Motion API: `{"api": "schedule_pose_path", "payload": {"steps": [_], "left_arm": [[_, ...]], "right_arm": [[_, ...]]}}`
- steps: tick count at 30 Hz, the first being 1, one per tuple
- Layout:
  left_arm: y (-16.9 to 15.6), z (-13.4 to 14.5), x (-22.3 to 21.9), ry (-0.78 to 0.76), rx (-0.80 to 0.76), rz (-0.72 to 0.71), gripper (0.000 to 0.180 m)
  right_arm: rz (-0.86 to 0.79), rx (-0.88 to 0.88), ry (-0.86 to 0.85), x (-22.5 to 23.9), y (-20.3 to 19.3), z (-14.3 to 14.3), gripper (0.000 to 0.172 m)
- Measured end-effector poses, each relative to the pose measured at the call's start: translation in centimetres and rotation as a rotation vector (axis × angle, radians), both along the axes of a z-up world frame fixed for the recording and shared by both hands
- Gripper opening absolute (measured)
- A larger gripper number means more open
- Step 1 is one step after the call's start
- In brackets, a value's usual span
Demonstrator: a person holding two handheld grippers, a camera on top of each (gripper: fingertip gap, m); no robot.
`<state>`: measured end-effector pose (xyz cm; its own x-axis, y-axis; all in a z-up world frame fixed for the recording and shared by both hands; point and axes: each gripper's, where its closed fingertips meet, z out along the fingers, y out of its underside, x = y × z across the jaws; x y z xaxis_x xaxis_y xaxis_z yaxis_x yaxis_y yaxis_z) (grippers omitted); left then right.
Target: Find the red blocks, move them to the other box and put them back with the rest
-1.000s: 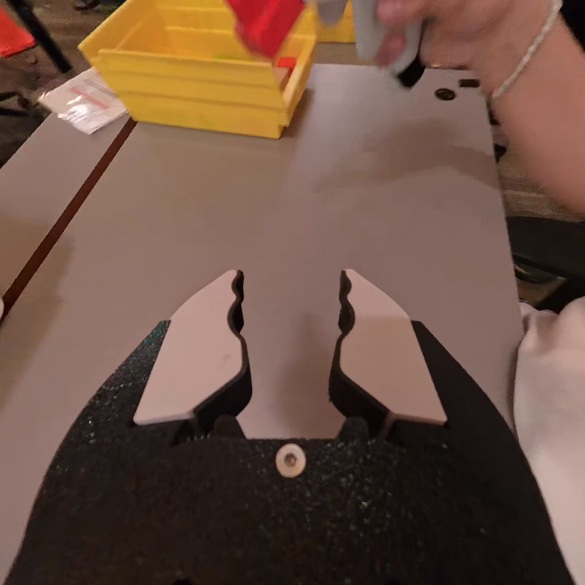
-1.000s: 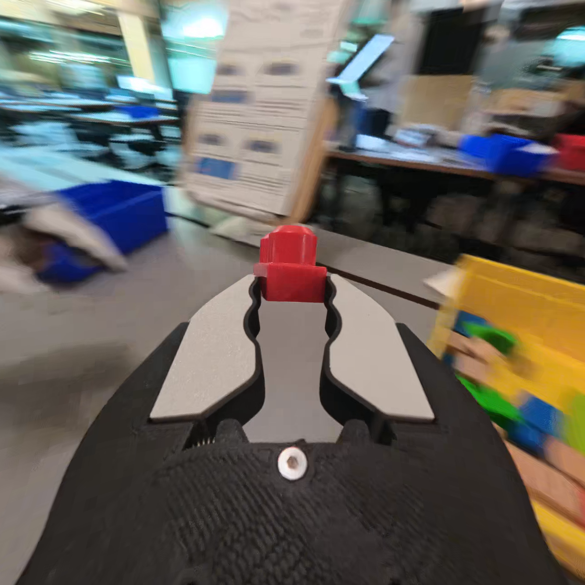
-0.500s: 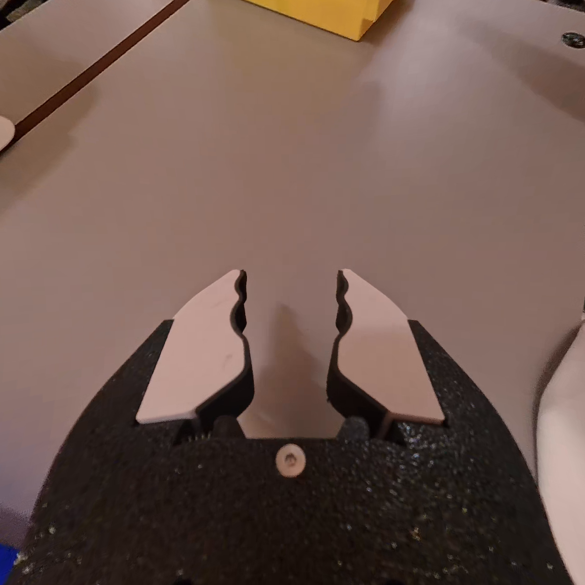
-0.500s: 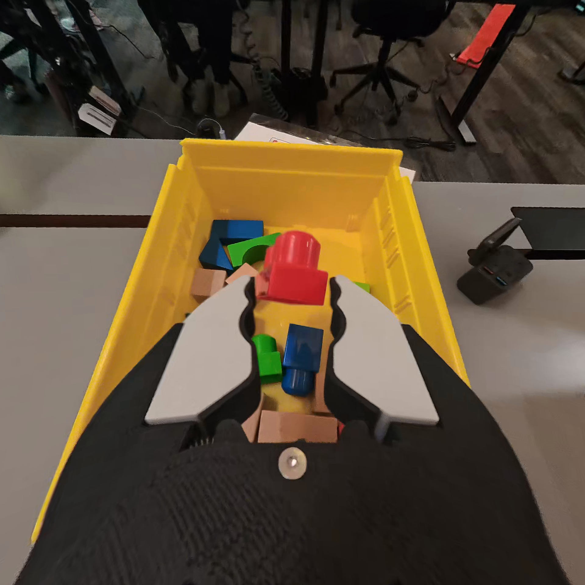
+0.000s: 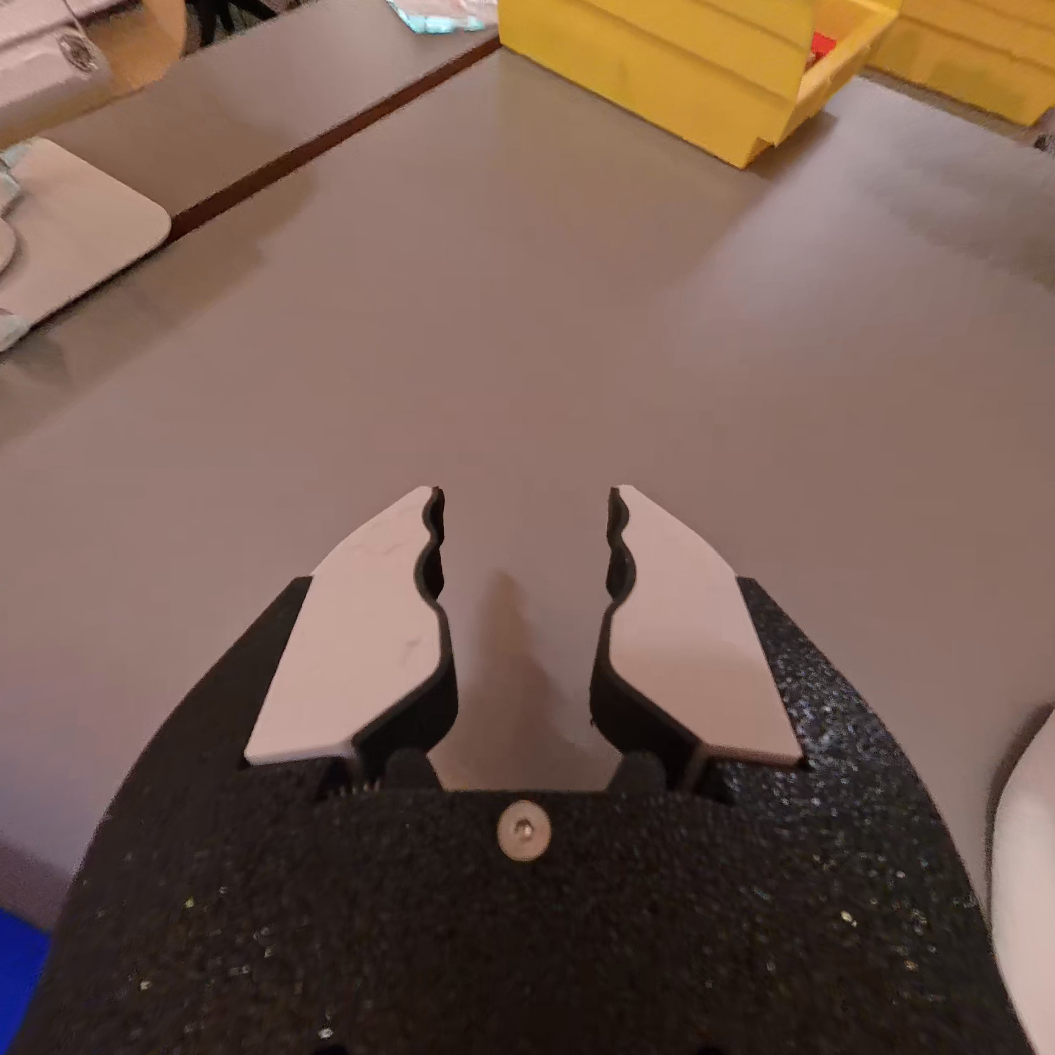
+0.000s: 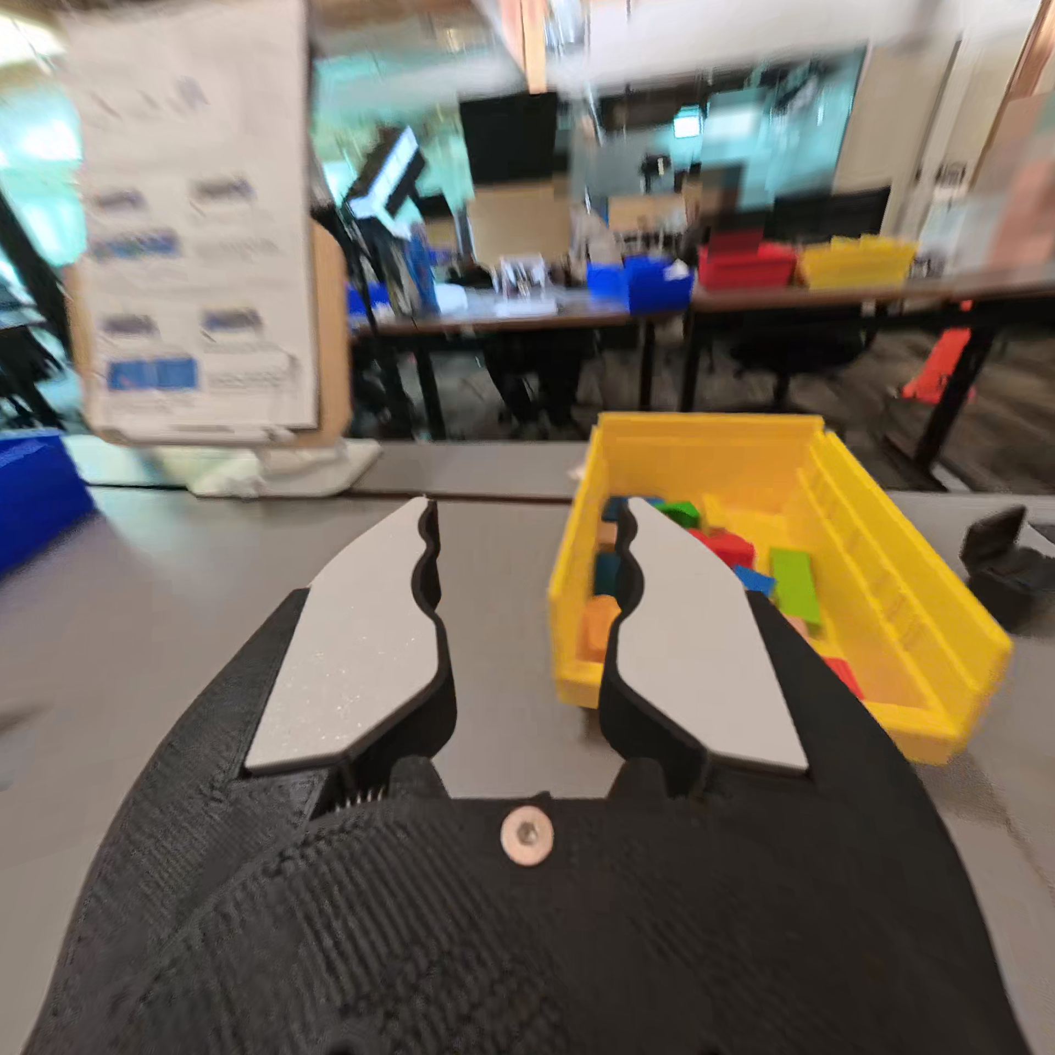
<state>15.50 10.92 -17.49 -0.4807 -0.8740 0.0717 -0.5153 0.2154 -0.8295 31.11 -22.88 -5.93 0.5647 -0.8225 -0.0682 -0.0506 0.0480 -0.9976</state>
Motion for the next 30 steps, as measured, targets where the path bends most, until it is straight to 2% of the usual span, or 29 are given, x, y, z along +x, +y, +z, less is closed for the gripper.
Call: {"api": "schedule_pose_path", "payload": {"steps": [2, 4, 9, 12, 16, 18, 21, 25, 30], "left_arm": [[0.5, 0.9, 0.8, -0.041, -0.031, 0.028, 0.054], [1.0, 1.8, 1.4, -0.048, -0.08, 0.057, 0.055], [4.1, 6.2, 2.0, -0.133, -0.178, 0.164, 0.057], [7.9, 9.2, 1.5, -0.173, -0.213, 0.249, 0.056], [17.1, 10.7, 0.1, -0.113, -0.127, 0.457, 0.054], [21.9, 10.1, -1.1, -0.026, -0.061, 0.574, 0.055], [27.0, 7.8, -3.1, 0.149, 0.06, 0.651, 0.055], [31.1, 3.3, -5.3, 0.412, 0.189, 0.714, 0.055], [33.3, -2.6, -5.6, 0.647, 0.202, 0.742, 0.052]], "right_arm": [[0.023, 0.062, -0.069, -2.7, 1.1, 0.9, 0.057], [0.03, 0.068, -0.074, -4.1, 1.8, 0.6, 0.058], [0.06, 0.062, -0.038, -4.4, 3.7, -0.7, 0.062], [0.021, 0.069, -0.085, -4.0, 3.7, -1.2, 0.058], [0.074, 0.073, -0.047, -4.2, 4.7, -1.9, 0.059], [0.088, 0.062, -0.051, -4.5, 5.2, -2.1, 0.06], [0.093, 0.008, -0.06, -4.7, 5.7, -2.2, 0.06], [0.1, -0.051, -0.071, -5.0, 6.0, -2.3, 0.06], [0.146, -0.022, -0.064, -5.5, 7.1, -2.1, 0.059]]}}
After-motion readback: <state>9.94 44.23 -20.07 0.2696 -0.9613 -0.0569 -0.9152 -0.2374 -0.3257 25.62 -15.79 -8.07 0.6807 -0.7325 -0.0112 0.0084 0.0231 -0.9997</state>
